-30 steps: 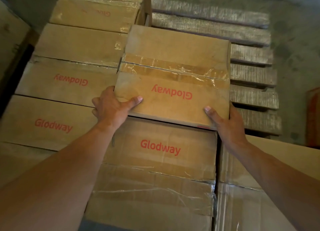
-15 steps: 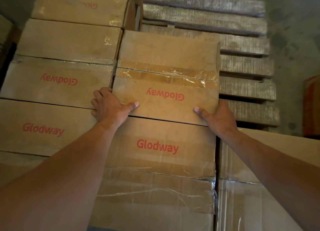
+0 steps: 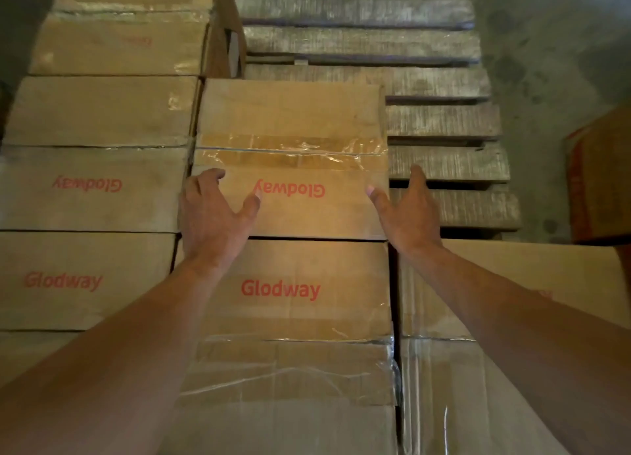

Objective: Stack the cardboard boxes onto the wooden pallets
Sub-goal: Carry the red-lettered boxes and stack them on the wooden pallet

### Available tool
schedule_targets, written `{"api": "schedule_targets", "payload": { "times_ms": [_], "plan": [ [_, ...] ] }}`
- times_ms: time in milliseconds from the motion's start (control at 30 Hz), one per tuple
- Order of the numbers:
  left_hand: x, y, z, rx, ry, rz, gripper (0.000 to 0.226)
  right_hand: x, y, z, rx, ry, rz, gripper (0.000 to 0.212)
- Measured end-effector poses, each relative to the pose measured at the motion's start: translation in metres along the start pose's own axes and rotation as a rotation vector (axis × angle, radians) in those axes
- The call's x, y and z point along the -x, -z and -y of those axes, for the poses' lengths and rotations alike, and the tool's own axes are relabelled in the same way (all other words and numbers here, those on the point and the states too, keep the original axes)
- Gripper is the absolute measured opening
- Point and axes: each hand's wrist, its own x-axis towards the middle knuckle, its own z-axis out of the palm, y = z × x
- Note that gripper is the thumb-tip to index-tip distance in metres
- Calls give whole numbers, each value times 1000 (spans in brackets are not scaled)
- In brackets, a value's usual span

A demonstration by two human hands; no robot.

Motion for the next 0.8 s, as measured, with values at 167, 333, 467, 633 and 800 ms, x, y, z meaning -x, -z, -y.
{"api": "schedule_targets", "payload": {
  "times_ms": [167, 333, 467, 633, 800],
  "plan": [
    [23, -18, -111, 137, -338, 155, 67, 7, 80, -38, -98, -53, -231, 80],
    [80, -52, -250, 67, -713, 337, 78, 28, 178, -116, -104, -168, -472, 77],
    [146, -90, -340, 60, -912, 429, 75, 61, 253, -192, -170, -273, -678, 79],
    [254, -153, -421, 36, -1090, 542, 82, 129, 324, -309, -171, -487, -788, 73],
    [372, -223, -458, 19, -1224, 716, 82, 204, 347, -425, -204, -715, -839, 74]
  ]
}}
